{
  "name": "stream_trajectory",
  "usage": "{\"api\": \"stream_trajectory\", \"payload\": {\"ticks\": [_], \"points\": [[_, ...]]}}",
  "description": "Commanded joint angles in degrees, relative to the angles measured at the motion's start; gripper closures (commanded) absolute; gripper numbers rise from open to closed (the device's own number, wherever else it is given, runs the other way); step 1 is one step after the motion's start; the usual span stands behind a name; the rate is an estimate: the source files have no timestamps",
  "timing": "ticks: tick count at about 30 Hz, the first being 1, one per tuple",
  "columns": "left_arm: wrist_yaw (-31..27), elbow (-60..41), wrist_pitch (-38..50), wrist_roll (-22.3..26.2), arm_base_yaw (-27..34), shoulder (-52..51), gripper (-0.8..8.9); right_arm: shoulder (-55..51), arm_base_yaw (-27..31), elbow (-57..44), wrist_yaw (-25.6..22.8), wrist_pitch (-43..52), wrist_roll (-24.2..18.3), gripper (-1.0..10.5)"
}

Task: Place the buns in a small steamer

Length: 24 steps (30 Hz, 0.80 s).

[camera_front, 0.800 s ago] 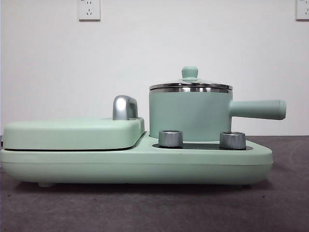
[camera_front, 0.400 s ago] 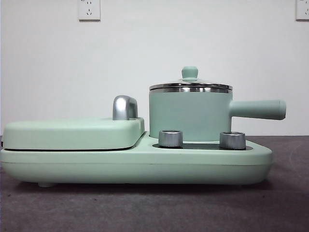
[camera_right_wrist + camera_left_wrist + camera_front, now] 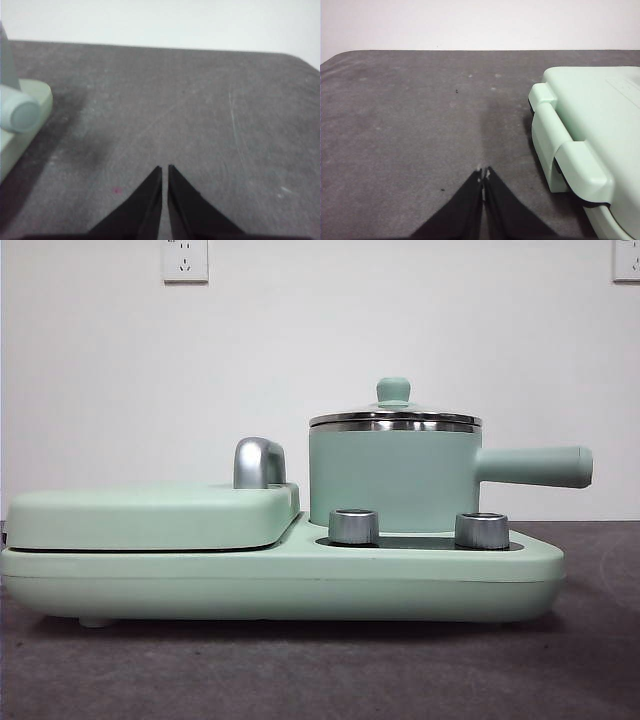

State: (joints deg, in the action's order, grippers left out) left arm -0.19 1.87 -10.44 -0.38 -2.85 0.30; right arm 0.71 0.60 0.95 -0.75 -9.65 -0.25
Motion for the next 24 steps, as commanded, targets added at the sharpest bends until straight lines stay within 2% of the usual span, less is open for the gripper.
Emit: {"api": "stream_trajectory", "payload": {"ticks": [1,24], "points": [[-0.3,-1.1,-0.3,0.8,0.0,-0.1,8.07,-0.5,0.1,-0.3,-0.8,-0.4,-0.5,9.3],[-0.3,-1.1,-0.3,0.8,0.0,-0.1,8.07,-0.5,0.0,-0.3,-0.8,0.8,-0.4,9.3]]}}
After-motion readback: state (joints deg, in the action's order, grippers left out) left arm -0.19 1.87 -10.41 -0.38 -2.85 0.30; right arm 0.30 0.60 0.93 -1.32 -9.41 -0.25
